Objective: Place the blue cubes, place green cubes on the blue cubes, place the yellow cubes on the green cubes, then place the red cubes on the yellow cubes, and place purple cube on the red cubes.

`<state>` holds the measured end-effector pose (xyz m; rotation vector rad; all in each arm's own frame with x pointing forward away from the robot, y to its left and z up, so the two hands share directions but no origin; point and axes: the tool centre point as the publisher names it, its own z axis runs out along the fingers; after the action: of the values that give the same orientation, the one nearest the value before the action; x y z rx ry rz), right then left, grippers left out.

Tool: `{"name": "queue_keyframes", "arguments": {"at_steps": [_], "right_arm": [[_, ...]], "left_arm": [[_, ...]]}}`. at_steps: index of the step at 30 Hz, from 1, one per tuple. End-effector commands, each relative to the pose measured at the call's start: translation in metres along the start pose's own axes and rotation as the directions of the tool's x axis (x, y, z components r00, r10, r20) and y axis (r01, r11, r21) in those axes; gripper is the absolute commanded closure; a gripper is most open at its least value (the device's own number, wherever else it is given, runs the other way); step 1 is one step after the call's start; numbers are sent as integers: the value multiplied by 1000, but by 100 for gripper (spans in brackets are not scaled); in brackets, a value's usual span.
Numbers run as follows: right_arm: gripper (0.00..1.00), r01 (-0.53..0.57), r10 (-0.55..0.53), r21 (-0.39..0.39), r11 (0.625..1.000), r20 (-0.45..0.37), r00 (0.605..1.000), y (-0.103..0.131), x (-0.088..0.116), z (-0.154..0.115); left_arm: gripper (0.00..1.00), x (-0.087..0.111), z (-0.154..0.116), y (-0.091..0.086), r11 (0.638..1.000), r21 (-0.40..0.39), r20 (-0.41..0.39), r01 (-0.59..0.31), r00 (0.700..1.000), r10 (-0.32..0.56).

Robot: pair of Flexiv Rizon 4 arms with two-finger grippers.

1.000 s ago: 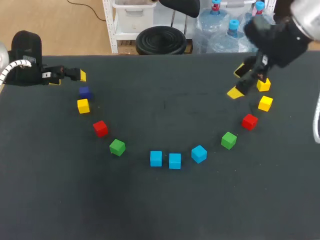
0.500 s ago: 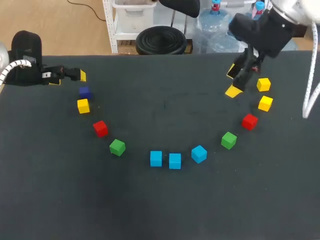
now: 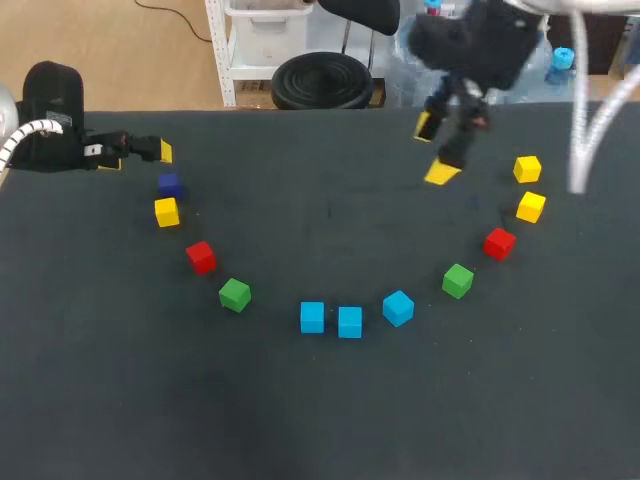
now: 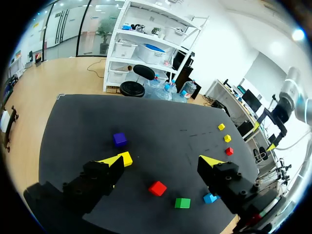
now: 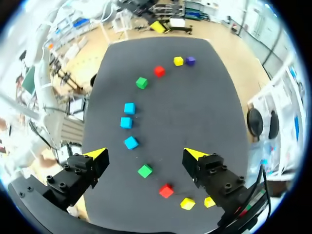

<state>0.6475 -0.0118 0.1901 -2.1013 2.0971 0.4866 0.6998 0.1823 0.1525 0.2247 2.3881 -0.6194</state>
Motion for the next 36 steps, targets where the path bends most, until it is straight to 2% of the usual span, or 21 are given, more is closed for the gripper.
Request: {"name": "queue_keyframes", "arguments": {"at_steps": [1,9,18,25,28,33,36], "right_arm": [[0,2,-9,-45,999,-151,989,-8,-26,15],[0,58,-82,-113,992,-221,972,4,-32,46],[0,50,-79,-127,991,-241,967,19,-21,69],[0,-15,2,-53,998,-241,970,28,-12,91],[0,9,-11,-11,1000,-223,975,32,-9,94],[0,76,-64,26,997,-295,953,37,-8,102],[0,88,-67,55,995,-312,948,40,-3,106]], "left_arm": [[0,1,0,2,1000,11,6,-2,1000,2],[0,1,0,2,1000,11,6,-2,1000,2],[0,1,0,2,1000,11,6,-2,1000,2],[0,1,0,2,1000,11,6,-2,1000,2],[0,1,0,2,1000,11,6,-2,1000,2],[0,1,0,2,1000,11,6,-2,1000,2],[0,1,0,2,1000,11,6,-2,1000,2]]}}
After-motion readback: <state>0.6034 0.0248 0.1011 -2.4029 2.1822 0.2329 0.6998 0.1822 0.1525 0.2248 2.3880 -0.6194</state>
